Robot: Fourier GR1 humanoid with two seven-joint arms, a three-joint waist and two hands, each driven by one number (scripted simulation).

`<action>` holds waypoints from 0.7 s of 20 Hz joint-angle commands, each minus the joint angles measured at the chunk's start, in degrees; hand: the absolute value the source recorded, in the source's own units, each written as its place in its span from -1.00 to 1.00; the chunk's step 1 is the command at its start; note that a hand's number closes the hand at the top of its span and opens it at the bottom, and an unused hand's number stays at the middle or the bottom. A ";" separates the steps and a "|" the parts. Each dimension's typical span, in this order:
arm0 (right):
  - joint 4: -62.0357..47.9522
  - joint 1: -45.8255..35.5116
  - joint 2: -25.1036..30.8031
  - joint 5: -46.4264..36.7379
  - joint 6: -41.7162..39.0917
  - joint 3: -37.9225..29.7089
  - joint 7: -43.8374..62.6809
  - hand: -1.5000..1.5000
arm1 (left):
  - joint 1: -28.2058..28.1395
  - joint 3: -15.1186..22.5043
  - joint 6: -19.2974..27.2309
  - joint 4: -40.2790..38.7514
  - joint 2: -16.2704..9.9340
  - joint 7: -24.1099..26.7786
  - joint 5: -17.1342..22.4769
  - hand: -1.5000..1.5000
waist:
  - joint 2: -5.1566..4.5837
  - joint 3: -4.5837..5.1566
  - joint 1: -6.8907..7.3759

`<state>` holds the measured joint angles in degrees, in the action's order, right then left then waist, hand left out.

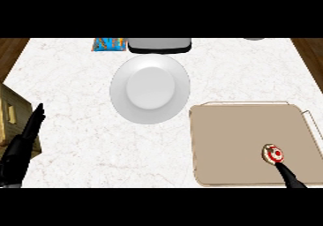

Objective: Pick the cupcake from the tray and place it in the plate

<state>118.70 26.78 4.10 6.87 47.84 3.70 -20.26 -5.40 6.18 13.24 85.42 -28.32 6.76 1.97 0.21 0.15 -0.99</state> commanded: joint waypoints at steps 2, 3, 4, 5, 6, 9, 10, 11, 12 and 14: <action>2.85 11.90 7.12 -7.80 0.48 6.30 11.51 -1.00 | 1.22 -1.14 -2.56 -1.86 -1.14 0.21 1.01 0.00 | -0.49 0.10 0.61; 3.86 15.54 10.79 -7.49 -2.26 4.85 12.88 -1.00 | 0.10 0.00 -0.07 -1.02 0.29 1.03 -1.03 0.00 | -0.37 0.08 0.39; 3.41 14.23 12.33 -10.68 -0.50 5.88 17.48 -1.00 | 1.11 0.08 0.17 0.90 0.72 -0.31 -0.63 0.00 | -0.68 0.13 1.57; 5.65 16.12 16.53 -8.48 -3.37 1.86 20.84 -1.00 | -0.86 0.73 0.44 -1.12 1.21 2.26 -1.80 0.00 | -0.61 0.13 1.23; 7.61 15.81 17.15 -11.28 -1.86 3.17 25.00 -1.00 | 1.20 0.43 0.42 -0.39 1.17 0.77 -1.76 0.00 | -0.65 0.09 1.39; 11.22 15.26 22.28 -13.33 -2.73 0.45 37.60 -1.00 | 0.06 0.35 -1.01 -1.55 0.93 2.02 -1.59 0.00 | -0.79 0.11 2.21; 11.73 16.52 23.33 -13.24 -3.98 0.21 40.19 -1.00 | 1.72 -0.67 -1.29 -1.96 0.93 1.59 -0.82 0.00 | -0.68 0.07 1.70; 11.47 14.03 25.00 -14.10 -4.45 -0.44 44.88 -1.00 | 3.39 0.50 -0.52 -0.87 1.26 -1.03 -2.15 0.00 | -0.83 0.05 2.06; 9.79 12.50 26.24 -13.87 -6.29 -1.23 46.34 -1.00 | 1.74 -0.66 -1.93 -0.61 0.61 0.46 -0.88 0.00 | -0.61 -0.02 2.09; 10.28 9.99 29.72 -12.11 -10.13 -3.42 51.59 -1.00 | 3.19 -1.13 -2.14 -2.38 1.28 0.42 -0.81 0.00 | -0.54 -0.05 1.70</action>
<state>128.51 39.24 28.24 -5.36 42.06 2.80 21.21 -3.39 5.72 11.67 83.84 -27.50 7.60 0.95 -0.41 0.17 0.76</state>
